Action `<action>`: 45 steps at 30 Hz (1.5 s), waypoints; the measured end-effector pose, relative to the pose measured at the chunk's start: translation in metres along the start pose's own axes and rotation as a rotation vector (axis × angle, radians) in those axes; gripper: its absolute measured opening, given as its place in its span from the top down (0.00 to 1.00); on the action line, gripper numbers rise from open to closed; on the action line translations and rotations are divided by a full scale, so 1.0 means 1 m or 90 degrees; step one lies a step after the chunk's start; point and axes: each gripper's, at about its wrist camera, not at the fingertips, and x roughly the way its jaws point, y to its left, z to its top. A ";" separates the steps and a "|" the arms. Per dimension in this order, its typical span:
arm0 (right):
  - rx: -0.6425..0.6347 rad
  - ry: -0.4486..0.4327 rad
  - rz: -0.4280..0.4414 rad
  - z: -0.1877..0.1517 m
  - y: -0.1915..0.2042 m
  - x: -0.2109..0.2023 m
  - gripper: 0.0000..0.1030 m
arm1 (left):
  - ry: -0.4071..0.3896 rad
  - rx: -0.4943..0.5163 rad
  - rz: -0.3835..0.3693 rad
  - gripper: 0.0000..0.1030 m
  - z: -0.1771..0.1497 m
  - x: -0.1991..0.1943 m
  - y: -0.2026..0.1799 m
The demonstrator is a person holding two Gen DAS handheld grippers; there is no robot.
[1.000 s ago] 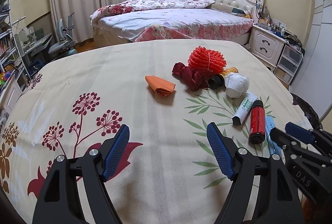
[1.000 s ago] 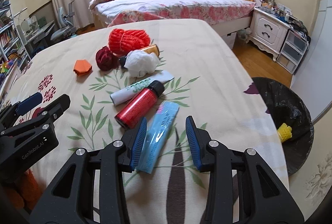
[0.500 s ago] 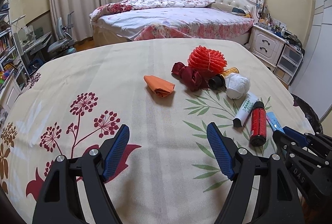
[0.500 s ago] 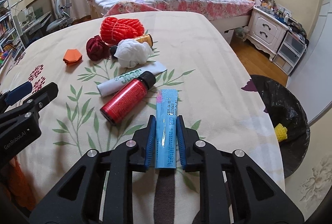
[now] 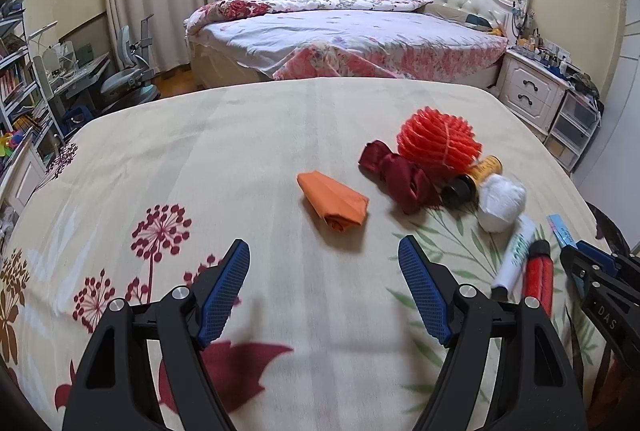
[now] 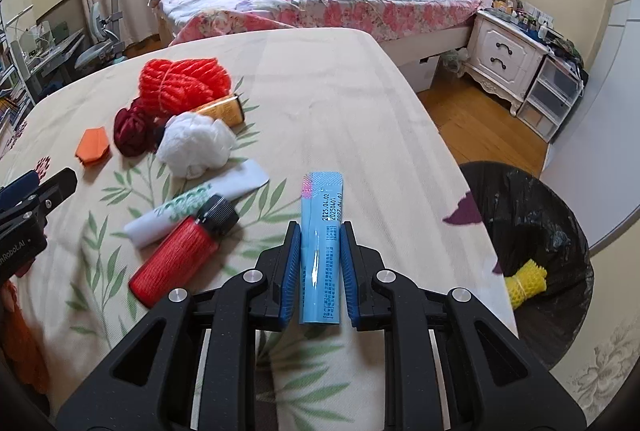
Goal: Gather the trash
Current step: 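Grasp the orange cloth with the left gripper while the right gripper holds the blue tube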
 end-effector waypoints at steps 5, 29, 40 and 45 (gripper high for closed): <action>0.002 0.001 0.000 0.012 -0.003 0.011 0.81 | 0.003 0.002 0.010 0.28 0.011 0.013 -0.001; 0.013 -0.001 0.006 0.028 -0.007 0.020 0.82 | 0.034 -0.001 -0.043 0.78 0.015 0.024 0.007; 0.024 -0.016 0.004 0.004 -0.010 -0.003 0.82 | 0.028 0.000 -0.072 0.83 -0.001 -0.001 0.004; 0.032 -0.027 0.002 -0.006 -0.014 -0.018 0.82 | 0.012 0.016 -0.092 0.83 -0.009 -0.018 -0.007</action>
